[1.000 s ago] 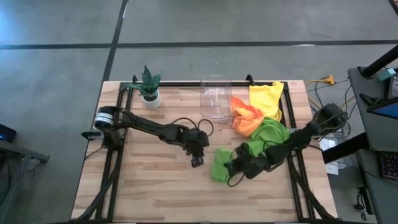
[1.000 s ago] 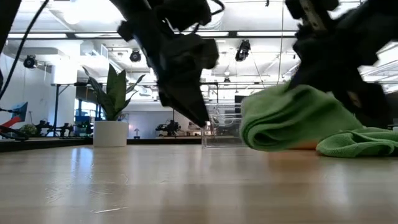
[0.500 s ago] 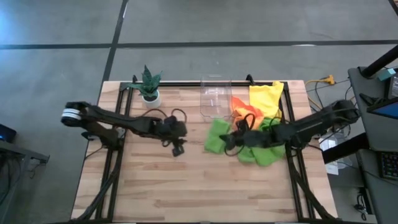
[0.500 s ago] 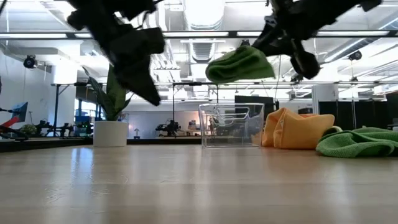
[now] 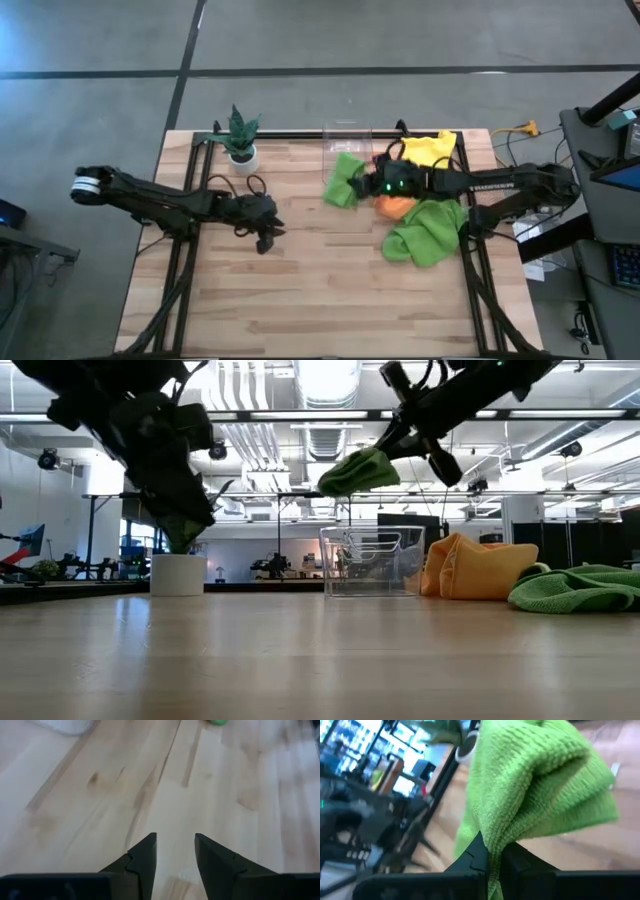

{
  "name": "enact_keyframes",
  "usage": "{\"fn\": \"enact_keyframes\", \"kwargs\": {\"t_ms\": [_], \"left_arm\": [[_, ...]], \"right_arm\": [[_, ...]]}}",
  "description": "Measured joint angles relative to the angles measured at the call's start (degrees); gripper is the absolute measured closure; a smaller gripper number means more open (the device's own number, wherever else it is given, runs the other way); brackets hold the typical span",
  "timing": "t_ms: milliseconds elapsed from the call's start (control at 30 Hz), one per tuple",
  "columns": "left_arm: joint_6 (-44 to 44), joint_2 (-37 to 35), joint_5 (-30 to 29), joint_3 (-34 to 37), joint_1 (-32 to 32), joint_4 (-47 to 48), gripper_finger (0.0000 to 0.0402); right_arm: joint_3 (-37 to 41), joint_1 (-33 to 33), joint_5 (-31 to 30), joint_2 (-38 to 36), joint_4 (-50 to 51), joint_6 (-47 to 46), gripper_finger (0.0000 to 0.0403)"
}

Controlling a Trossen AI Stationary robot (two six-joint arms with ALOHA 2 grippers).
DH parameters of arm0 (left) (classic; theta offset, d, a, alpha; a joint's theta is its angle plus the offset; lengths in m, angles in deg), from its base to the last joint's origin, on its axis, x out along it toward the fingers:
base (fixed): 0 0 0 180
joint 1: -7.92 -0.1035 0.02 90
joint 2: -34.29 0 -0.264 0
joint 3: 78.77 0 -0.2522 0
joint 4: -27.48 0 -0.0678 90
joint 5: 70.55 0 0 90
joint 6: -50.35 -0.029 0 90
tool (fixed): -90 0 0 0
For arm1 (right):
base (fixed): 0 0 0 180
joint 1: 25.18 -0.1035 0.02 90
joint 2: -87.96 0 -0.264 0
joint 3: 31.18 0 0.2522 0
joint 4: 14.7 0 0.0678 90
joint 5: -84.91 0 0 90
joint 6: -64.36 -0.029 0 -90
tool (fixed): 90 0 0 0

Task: Fold microfiber towels
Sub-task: Put the folded top green towel into the transparent bin

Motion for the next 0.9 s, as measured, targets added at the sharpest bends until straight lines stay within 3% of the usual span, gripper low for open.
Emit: {"fn": "enact_keyframes", "kwargs": {"t_ms": [133,400,667,900], "left_arm": [[-0.24,-0.40,1.33,-0.28,0.00,-0.70,0.0284],[-6.32,-0.07,4.03,-0.14,0.00,-1.27,0.0284],[-9.25,-0.07,4.29,-0.14,-0.55,-1.17,0.0284],[-9.02,-0.07,6.02,-0.14,-0.52,-0.97,0.0284]], "right_arm": [[-2.29,3.28,-0.84,2.80,0.20,-2.58,0.0390],[-8.71,1.77,-24.66,13.25,0.12,-23.89,0.0390],[-16.95,0.81,-38.10,24.83,0.35,-48.50,0.0390],[-25.42,0.66,-44.41,29.90,17.63,-64.76,0.0390]]}}
